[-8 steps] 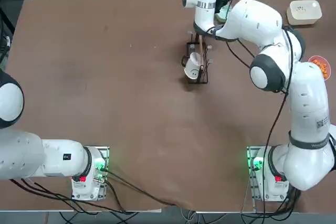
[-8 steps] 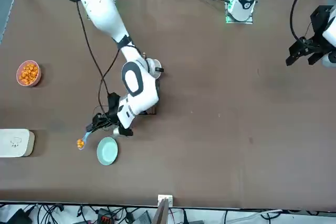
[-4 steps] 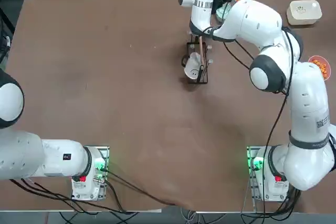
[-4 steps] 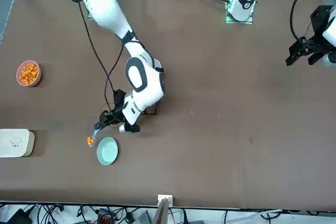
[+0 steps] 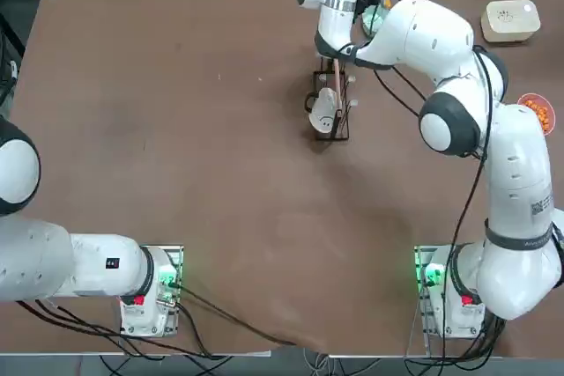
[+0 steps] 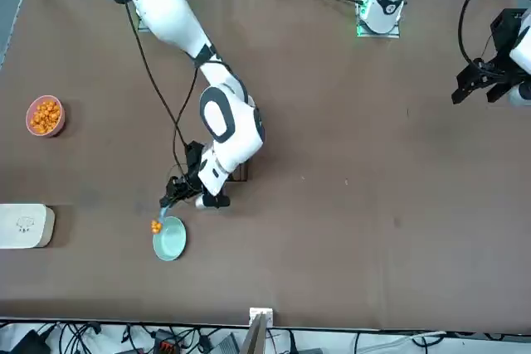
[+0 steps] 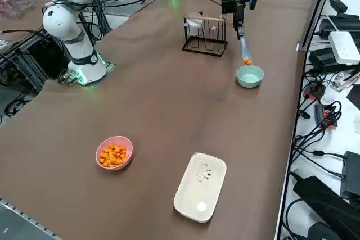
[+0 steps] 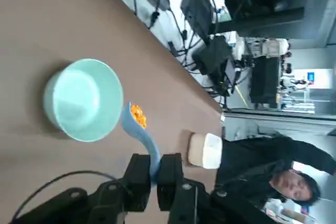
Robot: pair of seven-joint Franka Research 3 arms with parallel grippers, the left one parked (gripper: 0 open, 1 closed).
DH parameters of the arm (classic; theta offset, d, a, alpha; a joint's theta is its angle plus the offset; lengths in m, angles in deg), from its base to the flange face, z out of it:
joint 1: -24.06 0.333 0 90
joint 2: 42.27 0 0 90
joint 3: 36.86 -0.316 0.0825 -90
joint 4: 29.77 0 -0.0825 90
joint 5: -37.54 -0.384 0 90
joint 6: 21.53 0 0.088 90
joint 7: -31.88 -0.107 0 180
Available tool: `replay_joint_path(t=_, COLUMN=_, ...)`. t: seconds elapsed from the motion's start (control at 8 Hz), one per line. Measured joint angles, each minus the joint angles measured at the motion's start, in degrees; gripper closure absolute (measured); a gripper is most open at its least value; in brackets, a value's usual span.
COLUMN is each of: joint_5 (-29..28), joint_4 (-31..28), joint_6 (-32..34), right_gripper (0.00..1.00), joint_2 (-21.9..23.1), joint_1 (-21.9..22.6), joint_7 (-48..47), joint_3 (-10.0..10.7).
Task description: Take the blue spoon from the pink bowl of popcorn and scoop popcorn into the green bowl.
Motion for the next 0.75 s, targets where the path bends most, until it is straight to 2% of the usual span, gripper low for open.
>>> replay_joint_path(t=0.75, joint_5=-11.66, joint_4=1.15, joint_6=-5.28, right_gripper=0.89, joint_2=-0.04, joint_1=-3.38, joint_7=-0.02, joint_3=0.02)
